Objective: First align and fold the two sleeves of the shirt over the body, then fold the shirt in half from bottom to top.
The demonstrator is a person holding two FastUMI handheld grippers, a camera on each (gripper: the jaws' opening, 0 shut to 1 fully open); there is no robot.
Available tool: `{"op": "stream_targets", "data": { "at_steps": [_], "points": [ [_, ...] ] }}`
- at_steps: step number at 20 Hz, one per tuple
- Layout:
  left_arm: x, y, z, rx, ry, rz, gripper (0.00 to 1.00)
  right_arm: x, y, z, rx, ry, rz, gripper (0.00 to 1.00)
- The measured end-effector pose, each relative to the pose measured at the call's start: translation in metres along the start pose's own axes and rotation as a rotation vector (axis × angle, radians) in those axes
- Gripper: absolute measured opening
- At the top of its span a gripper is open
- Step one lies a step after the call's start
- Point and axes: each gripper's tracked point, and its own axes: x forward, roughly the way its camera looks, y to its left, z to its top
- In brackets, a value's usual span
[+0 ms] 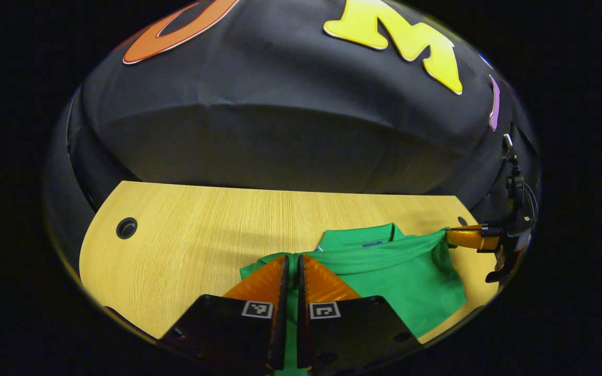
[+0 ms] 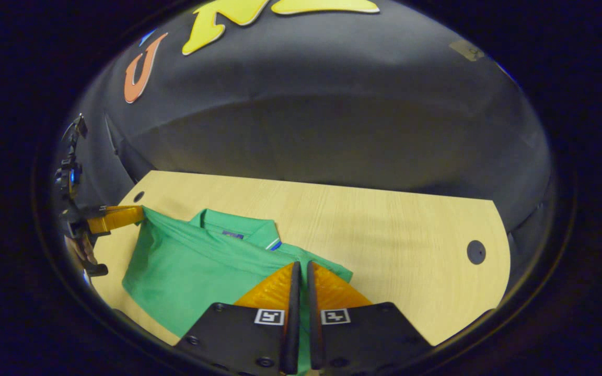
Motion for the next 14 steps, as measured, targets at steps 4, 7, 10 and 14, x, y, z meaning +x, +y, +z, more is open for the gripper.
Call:
{"op": "stream_targets", "data": {
  "at_steps": [4,7,10,14],
  "points": [
    [-0.010,-0.015,-0.001,0.029,-0.006,0.006,0.68,-0.013,-0.007,0.011,0.032,-0.061,-0.078,0.42],
    [-0.038,-0.016,0.014,0.024,-0.056,0.032,0.98,-0.050,-0.017,0.027,0.025,-0.141,-0.160,0.99],
    [-0.084,-0.026,0.047,0.010,-0.159,0.023,0.98,-0.109,-0.004,0.053,0.007,-0.252,-0.176,0.99],
    [-0.180,-0.042,0.102,0.043,-0.371,0.048,0.98,-0.223,0.033,0.094,-0.019,-0.466,-0.191,1.00]
  ]
}}
